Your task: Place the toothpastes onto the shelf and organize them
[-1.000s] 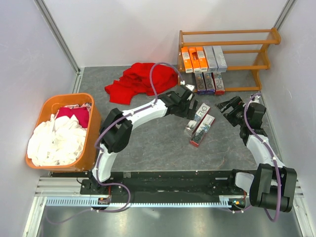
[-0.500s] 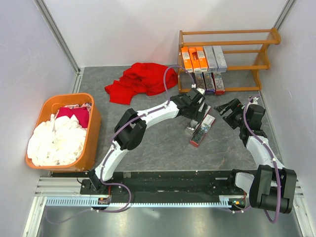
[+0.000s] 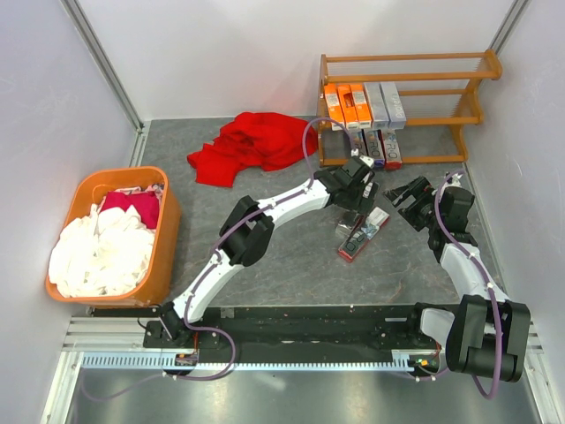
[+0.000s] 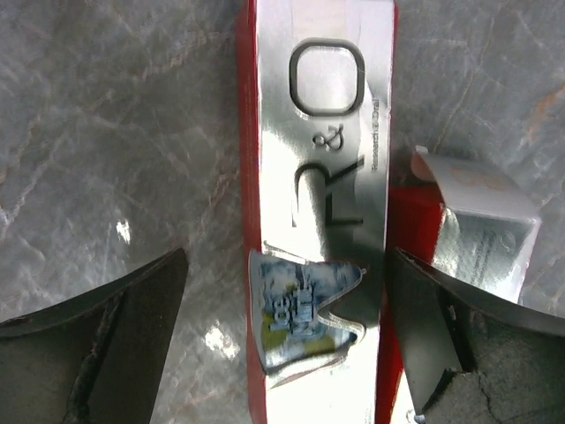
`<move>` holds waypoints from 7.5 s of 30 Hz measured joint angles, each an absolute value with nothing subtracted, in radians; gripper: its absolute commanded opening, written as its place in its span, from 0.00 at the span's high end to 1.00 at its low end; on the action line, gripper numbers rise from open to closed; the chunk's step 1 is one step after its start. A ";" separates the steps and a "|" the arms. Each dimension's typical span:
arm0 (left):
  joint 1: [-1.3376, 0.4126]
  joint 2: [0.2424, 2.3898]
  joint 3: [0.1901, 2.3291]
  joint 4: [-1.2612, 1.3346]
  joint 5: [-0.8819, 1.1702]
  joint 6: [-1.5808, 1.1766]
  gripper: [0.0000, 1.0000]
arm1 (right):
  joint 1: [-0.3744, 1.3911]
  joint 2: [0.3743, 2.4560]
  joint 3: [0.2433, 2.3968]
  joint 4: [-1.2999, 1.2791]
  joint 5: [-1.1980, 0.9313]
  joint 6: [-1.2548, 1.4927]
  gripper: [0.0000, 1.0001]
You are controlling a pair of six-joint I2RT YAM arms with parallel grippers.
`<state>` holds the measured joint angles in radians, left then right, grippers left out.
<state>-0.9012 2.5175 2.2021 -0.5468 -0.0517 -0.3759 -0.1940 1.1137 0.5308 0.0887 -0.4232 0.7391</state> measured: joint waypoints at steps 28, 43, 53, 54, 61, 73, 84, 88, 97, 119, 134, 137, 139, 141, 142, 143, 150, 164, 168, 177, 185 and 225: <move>-0.837 2.220 1.750 -0.415 -0.043 -0.398 0.61 | -0.141 1.127 0.531 0.080 -0.447 0.717 0.02; -0.442 1.758 1.076 0.160 0.301 -0.845 0.61 | 0.192 1.120 0.618 0.061 -0.266 0.717 0.02; -0.373 1.758 0.752 0.697 0.390 -1.355 0.68 | 0.688 1.198 0.777 0.046 0.116 0.665 0.02; -0.373 1.770 0.734 0.750 0.392 -1.395 0.68 | 0.741 1.215 0.794 0.047 0.169 0.653 0.02; -0.374 1.820 0.672 0.997 0.399 -1.584 0.68 | 0.935 1.373 0.872 0.100 0.391 0.576 0.03; -0.373 1.820 0.664 1.129 0.419 -1.674 0.68 | 0.969 1.503 0.891 0.200 0.529 0.498 0.13; -0.373 1.821 0.664 1.186 0.430 -1.718 0.68 | 0.972 1.574 0.933 0.293 0.546 0.451 0.33; -0.374 1.821 0.658 1.187 0.430 -1.722 0.67 | 0.977 1.584 0.934 0.309 0.548 0.453 0.48; -0.373 1.826 0.647 1.195 0.427 -1.726 0.34 | 0.980 1.568 0.910 0.331 0.588 0.439 0.65; -0.364 1.662 0.659 0.990 0.474 -1.577 0.02 | 0.558 1.352 0.685 0.394 0.154 0.798 0.67; -0.355 1.629 0.678 0.860 0.474 -1.484 0.01 | 0.087 1.255 0.386 0.644 -0.328 1.140 0.67; -0.355 1.629 0.678 0.860 0.475 -1.480 0.01 | 0.007 1.243 0.371 0.706 -0.402 1.175 0.67; -0.355 1.629 0.678 0.860 0.475 -1.478 0.01 | -0.053 1.243 0.353 0.755 -0.449 1.204 0.67; -0.355 1.629 0.678 0.860 0.476 -1.478 0.01 | -0.111 1.253 0.336 0.791 -0.484 1.229 0.67; -0.355 1.629 0.678 0.860 0.477 -1.478 0.01 | -0.139 1.263 0.330 0.810 -0.501 1.241 0.67; -0.355 1.629 0.678 0.860 0.477 -1.478 0.01 | -0.164 1.279 0.326 0.828 -0.515 1.254 0.67; -0.355 1.629 0.678 0.860 0.482 -1.477 0.01 | -0.287 1.398 0.320 0.935 -0.588 1.324 0.67; -0.355 1.631 0.690 0.846 0.502 -1.463 0.01 | -0.410 1.608 0.353 1.103 -0.614 1.402 0.69; -0.355 1.632 0.694 0.841 0.505 -1.457 0.01 | -0.410 1.646 0.375 1.146 -0.612 1.420 0.69; -0.355 1.647 0.708 0.838 0.510 -1.449 0.01 | -0.410 1.743 0.445 1.221 -0.580 1.455 0.70; -0.355 1.671 0.710 0.839 0.527 -1.449 0.01 | -0.409 1.842 0.549 1.221 -0.529 1.469 0.70; -0.353 1.720 0.734 0.842 0.562 -1.448 0.00 | -0.290 2.231 0.979 1.050 -0.447 1.416 0.02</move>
